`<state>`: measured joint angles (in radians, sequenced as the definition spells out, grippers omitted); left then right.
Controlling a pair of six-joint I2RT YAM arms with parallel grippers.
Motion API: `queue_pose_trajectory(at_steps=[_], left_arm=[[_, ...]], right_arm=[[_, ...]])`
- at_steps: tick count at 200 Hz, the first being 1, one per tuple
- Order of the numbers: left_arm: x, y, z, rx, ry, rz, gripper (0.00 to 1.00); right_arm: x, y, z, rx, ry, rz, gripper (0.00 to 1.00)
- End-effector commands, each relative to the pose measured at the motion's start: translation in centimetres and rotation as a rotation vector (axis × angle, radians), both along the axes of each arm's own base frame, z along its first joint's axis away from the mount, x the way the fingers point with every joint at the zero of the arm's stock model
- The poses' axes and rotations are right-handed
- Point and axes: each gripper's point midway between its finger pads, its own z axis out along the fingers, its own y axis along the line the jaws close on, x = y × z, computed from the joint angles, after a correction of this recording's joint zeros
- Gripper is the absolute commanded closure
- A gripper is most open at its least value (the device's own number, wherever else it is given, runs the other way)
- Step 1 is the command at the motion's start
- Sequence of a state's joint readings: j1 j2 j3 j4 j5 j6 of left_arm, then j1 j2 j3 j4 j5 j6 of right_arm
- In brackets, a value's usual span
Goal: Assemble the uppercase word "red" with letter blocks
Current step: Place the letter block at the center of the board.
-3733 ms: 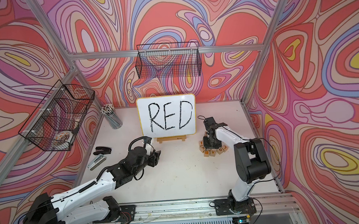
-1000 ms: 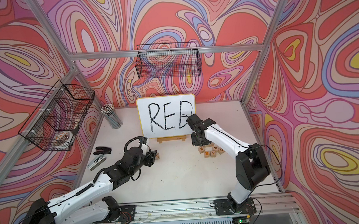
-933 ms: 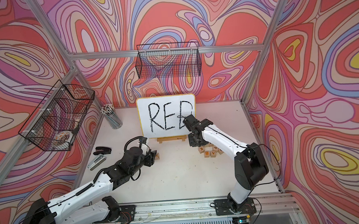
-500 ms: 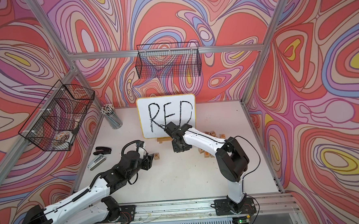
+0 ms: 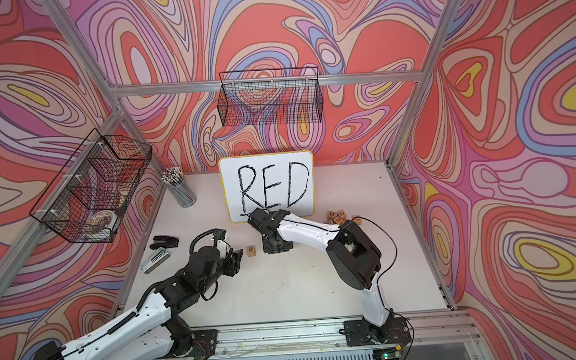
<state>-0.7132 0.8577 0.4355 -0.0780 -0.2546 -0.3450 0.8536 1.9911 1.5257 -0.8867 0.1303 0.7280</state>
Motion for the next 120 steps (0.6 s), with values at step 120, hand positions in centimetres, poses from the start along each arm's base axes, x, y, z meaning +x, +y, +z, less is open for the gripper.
queue_pose_trajectory(at_steps=[120], left_arm=[[-0.4, 0.9, -0.5, 0.009, 0.016, 0.030, 0.35]], right_arm=[[0.7, 1.7, -3.6, 0.004, 0.039, -0.033, 0.74]])
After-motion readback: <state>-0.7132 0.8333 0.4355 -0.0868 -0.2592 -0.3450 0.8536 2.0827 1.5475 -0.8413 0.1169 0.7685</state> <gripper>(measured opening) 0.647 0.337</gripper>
